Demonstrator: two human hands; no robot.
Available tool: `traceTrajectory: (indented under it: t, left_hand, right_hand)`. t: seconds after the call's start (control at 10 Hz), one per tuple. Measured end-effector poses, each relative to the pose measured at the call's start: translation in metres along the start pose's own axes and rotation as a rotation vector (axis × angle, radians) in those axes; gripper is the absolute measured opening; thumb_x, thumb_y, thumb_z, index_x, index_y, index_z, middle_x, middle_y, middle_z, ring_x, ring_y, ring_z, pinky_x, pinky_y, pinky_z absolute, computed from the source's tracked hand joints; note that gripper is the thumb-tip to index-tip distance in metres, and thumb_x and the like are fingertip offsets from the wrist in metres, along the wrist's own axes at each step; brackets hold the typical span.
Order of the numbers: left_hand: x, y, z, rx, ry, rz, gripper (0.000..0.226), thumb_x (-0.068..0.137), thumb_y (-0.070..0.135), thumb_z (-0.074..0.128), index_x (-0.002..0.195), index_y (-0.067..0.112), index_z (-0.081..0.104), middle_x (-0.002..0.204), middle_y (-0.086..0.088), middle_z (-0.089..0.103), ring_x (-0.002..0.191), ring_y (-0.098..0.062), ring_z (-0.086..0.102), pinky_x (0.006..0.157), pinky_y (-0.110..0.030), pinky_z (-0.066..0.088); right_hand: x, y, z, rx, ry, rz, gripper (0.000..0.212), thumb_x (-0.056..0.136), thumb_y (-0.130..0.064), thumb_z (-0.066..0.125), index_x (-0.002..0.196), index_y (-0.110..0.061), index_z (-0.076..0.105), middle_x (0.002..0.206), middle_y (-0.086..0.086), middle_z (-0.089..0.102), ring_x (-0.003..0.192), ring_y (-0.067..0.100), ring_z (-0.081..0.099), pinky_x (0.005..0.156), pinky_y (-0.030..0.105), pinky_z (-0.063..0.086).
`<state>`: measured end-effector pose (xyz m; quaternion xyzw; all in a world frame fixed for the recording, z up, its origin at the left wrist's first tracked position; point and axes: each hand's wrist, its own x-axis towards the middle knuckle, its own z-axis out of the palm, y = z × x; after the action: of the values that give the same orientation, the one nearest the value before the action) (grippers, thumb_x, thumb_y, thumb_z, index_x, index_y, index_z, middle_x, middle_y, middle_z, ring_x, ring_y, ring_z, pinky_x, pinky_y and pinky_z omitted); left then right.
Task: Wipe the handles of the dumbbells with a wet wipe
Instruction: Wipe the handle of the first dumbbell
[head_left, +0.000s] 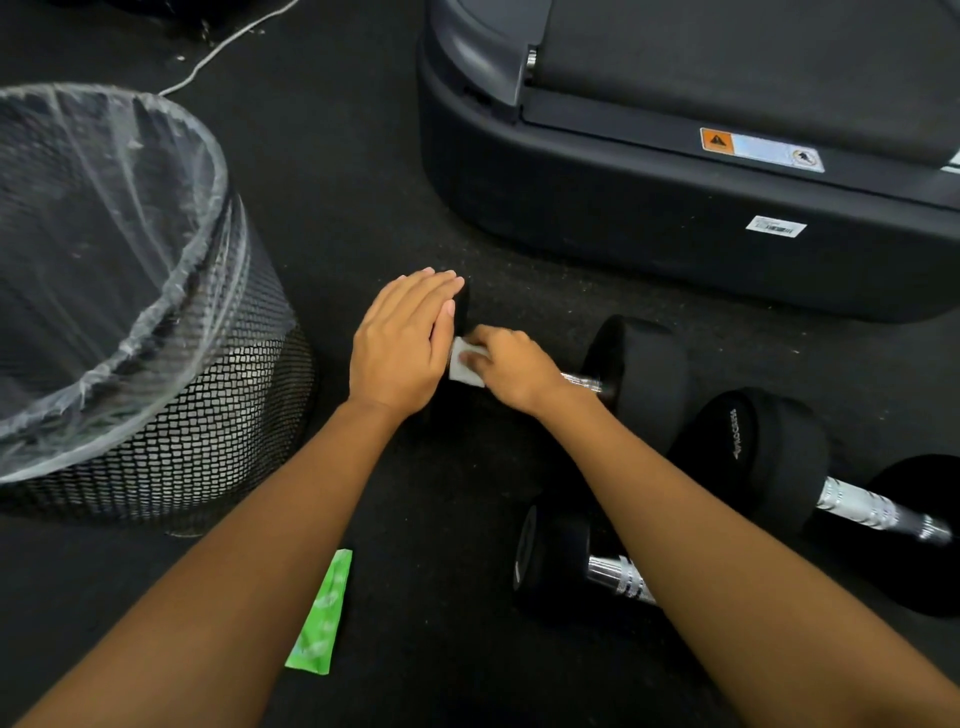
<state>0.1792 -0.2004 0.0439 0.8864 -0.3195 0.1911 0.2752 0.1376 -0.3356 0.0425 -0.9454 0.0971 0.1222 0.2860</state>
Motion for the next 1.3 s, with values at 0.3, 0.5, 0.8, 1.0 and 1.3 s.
traceTrajectory:
  t: [0.3, 0.5, 0.8, 1.0, 1.3]
  left_hand:
    - [0.0, 0.0, 0.0, -0.001, 0.004, 0.001, 0.039, 0.097, 0.023, 0.033, 0.123, 0.011, 0.059, 0.126, -0.003, 0.06, 0.124, -0.016, 0.048, 0.11, -0.027, 0.024]
    - [0.0, -0.001, 0.0, 0.011, 0.007, 0.003, 0.039, 0.096, 0.022, 0.033, 0.122, 0.01, 0.059, 0.125, -0.004, 0.061, 0.124, -0.016, 0.049, 0.109, -0.028, 0.025]
    - [0.001, 0.0, 0.0, 0.013, -0.001, 0.005, 0.039, 0.096, 0.022, 0.033, 0.123, 0.011, 0.059, 0.125, -0.003, 0.06, 0.124, -0.016, 0.049, 0.109, -0.025, 0.022]
    - [0.002, 0.001, -0.001, 0.024, -0.024, -0.004, 0.04, 0.096, 0.023, 0.032, 0.124, 0.011, 0.058, 0.126, -0.004, 0.06, 0.125, -0.016, 0.048, 0.109, -0.025, 0.022]
    - [0.001, 0.002, -0.001, 0.016, -0.018, 0.001, 0.04, 0.096, 0.022, 0.032, 0.123, 0.01, 0.059, 0.126, -0.004, 0.06, 0.124, -0.017, 0.049, 0.109, -0.027, 0.023]
  right_hand:
    - [-0.013, 0.02, -0.01, 0.09, 0.024, 0.038, 0.031, 0.095, -0.031, 0.048, 0.12, -0.014, 0.059, 0.115, 0.007, 0.061, 0.104, 0.021, 0.056, 0.089, 0.039, 0.046]
    - [-0.001, -0.004, 0.002, -0.075, -0.007, -0.013, 0.036, 0.1, -0.03, 0.035, 0.12, -0.01, 0.056, 0.114, 0.012, 0.061, 0.104, 0.025, 0.056, 0.09, 0.04, 0.045]
    - [0.004, 0.012, -0.01, -0.091, -0.062, 0.165, 0.048, 0.1, -0.037, 0.024, 0.108, -0.006, 0.061, 0.108, 0.016, 0.062, 0.101, 0.03, 0.057, 0.091, 0.04, 0.042]
    - [0.004, 0.002, -0.004, 0.072, -0.095, 0.035, 0.033, 0.098, -0.027, 0.04, 0.127, -0.014, 0.05, 0.122, 0.012, 0.056, 0.114, 0.026, 0.05, 0.099, 0.042, 0.04]
    - [-0.005, 0.002, -0.007, 0.018, 0.043, 0.042, 0.034, 0.09, -0.022, 0.058, 0.122, -0.012, 0.054, 0.12, 0.01, 0.058, 0.111, 0.024, 0.054, 0.095, 0.035, 0.043]
